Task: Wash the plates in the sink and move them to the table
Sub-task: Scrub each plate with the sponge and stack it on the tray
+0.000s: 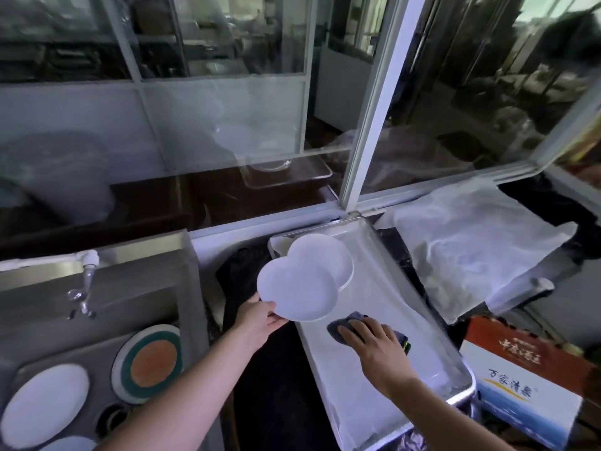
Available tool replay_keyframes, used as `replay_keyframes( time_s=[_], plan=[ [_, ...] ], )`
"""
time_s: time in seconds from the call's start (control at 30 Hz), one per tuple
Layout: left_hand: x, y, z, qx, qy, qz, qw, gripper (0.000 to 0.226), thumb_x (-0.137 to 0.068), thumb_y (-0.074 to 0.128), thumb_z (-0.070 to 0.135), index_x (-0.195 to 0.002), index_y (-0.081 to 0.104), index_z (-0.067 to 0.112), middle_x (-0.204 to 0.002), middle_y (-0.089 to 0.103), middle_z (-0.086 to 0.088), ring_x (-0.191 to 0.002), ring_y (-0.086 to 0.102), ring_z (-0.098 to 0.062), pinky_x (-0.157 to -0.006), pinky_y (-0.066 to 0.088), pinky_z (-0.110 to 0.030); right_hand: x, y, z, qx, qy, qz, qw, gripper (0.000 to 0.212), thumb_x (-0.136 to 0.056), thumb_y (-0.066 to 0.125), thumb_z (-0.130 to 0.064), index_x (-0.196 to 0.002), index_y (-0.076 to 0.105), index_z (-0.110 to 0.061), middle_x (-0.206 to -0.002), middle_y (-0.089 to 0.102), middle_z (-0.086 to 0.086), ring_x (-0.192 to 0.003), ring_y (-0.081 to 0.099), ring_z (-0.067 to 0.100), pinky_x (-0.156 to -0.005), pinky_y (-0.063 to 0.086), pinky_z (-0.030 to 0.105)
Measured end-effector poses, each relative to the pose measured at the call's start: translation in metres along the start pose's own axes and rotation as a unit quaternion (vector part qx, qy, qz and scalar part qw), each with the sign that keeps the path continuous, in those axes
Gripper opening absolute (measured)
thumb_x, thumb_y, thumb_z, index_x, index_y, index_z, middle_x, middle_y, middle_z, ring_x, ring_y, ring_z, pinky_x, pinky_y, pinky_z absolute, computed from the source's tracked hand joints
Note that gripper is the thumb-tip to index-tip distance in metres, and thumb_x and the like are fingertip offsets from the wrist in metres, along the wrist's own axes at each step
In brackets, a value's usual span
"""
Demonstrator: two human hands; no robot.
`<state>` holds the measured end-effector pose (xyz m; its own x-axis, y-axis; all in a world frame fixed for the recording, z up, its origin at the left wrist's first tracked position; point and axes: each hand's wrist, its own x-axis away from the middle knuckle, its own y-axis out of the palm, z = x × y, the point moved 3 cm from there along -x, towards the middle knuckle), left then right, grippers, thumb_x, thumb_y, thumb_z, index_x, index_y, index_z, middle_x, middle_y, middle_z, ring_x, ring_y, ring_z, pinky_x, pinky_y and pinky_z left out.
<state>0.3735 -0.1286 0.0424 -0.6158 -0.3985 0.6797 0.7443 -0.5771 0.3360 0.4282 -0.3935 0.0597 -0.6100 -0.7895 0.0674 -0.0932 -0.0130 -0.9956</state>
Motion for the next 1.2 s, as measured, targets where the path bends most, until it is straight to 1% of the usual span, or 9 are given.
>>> replay_keyframes(
  time_s=[0.13, 0.47, 0.53, 0.63, 0.67, 0.77, 0.97, 1.1, 1.2],
  plan=[
    [-0.025, 0.042, -0.002, 0.01, 0.002, 0.035, 0.999, 0.062, -0.096, 0.043, -0.015, -0.15, 0.047, 0.014, -0.138, 0.06, -0.02, -0.115, 0.063, -0.042, -0.095, 0.055, -0.052, -0.005, 0.013, 0.036, -0.036, 0.005, 0.006, 0.999, 0.076, -0.057, 0.074, -0.004, -0.129, 0.063, -0.025, -0.123, 0.059, -0.006, -0.108, 0.059, 0.025, -0.078, 0.053, 0.036],
    [-0.075, 0.094, -0.018, -0.033, 0.035, 0.132, 0.99, 0.058, -0.096, 0.042, -0.013, -0.145, 0.053, 0.016, -0.136, 0.061, -0.012, -0.116, 0.061, -0.035, -0.083, 0.057, -0.043, -0.011, 0.051, 0.095, -0.112, 0.014, -0.016, 0.994, 0.083, -0.053, 0.076, -0.002, -0.129, 0.058, -0.03, -0.122, 0.06, -0.012, -0.107, 0.06, 0.023, -0.076, 0.052, 0.032],
    [-0.081, 0.096, -0.019, -0.053, 0.016, 0.146, 0.988, 0.053, -0.094, 0.041, -0.013, -0.139, 0.057, 0.009, -0.128, 0.063, -0.013, -0.109, 0.061, -0.032, -0.079, 0.056, -0.042, -0.01, 0.058, 0.101, -0.122, 0.011, -0.022, 0.992, 0.082, -0.054, 0.075, -0.003, -0.129, 0.057, -0.031, -0.122, 0.059, -0.012, -0.107, 0.06, 0.022, -0.076, 0.051, 0.032],
    [-0.082, 0.096, -0.021, -0.097, -0.019, 0.171, 0.98, 0.041, -0.092, 0.045, -0.006, -0.13, 0.059, 0.001, -0.097, 0.063, -0.013, -0.079, 0.057, -0.025, -0.076, 0.054, -0.037, -0.008, 0.066, 0.105, -0.136, 0.007, -0.027, 0.99, 0.078, -0.057, 0.074, -0.004, -0.128, 0.057, -0.031, -0.122, 0.059, -0.013, -0.107, 0.06, 0.022, -0.076, 0.051, 0.032],
    [-0.082, 0.096, -0.022, -0.101, -0.02, 0.176, 0.979, 0.039, -0.092, 0.046, -0.004, -0.129, 0.059, 0.001, -0.097, 0.063, -0.014, -0.078, 0.056, -0.025, -0.078, 0.054, -0.036, -0.008, 0.069, 0.106, -0.14, 0.005, -0.029, 0.99, 0.078, -0.057, 0.074, -0.004, -0.128, 0.057, -0.031, -0.121, 0.059, -0.013, -0.107, 0.06, 0.022, -0.076, 0.052, 0.032],
    [-0.083, 0.1, -0.024, -0.094, 0.0, 0.18, 0.979, 0.041, -0.088, 0.046, -0.003, -0.126, 0.059, 0.001, -0.122, 0.065, -0.015, -0.098, 0.061, -0.03, -0.086, 0.054, -0.036, -0.01, 0.072, 0.11, -0.147, 0.002, -0.031, 0.989, 0.078, -0.057, 0.075, -0.005, -0.129, 0.057, -0.031, -0.121, 0.06, -0.013, -0.106, 0.06, 0.022, -0.076, 0.052, 0.032],
    [-0.082, 0.116, -0.015, -0.047, 0.004, 0.154, 0.987, 0.043, -0.088, 0.045, 0.002, -0.129, 0.057, 0.006, -0.118, 0.061, -0.008, -0.105, 0.058, -0.027, -0.102, 0.051, -0.039, -0.019, 0.074, 0.112, -0.159, -0.001, -0.032, 0.987, 0.079, -0.058, 0.077, -0.004, -0.129, 0.058, -0.032, -0.122, 0.06, -0.014, -0.105, 0.06, 0.022, -0.077, 0.051, 0.032],
    [-0.088, 0.126, -0.006, -0.001, -0.014, 0.131, 0.991, 0.039, -0.091, 0.044, 0.011, -0.129, 0.054, 0.009, -0.123, 0.061, -0.014, -0.108, 0.06, -0.034, -0.098, 0.053, -0.043, -0.023, 0.07, 0.114, -0.161, 0.001, -0.024, 0.987, 0.077, -0.058, 0.076, -0.003, -0.128, 0.058, -0.031, -0.12, 0.061, -0.013, -0.104, 0.061, 0.023, -0.075, 0.052, 0.033],
    [-0.09, 0.136, -0.005, -0.001, -0.013, 0.12, 0.993, 0.036, -0.093, 0.044, 0.011, -0.127, 0.053, 0.011, -0.125, 0.061, -0.014, -0.103, 0.061, -0.033, -0.085, 0.053, -0.043, -0.021, 0.071, 0.116, -0.164, 0.003, -0.015, 0.986, 0.073, -0.062, 0.073, -0.002, -0.128, 0.058, -0.03, -0.12, 0.062, -0.013, -0.104, 0.06, 0.022, -0.076, 0.051, 0.033]
  ],
)
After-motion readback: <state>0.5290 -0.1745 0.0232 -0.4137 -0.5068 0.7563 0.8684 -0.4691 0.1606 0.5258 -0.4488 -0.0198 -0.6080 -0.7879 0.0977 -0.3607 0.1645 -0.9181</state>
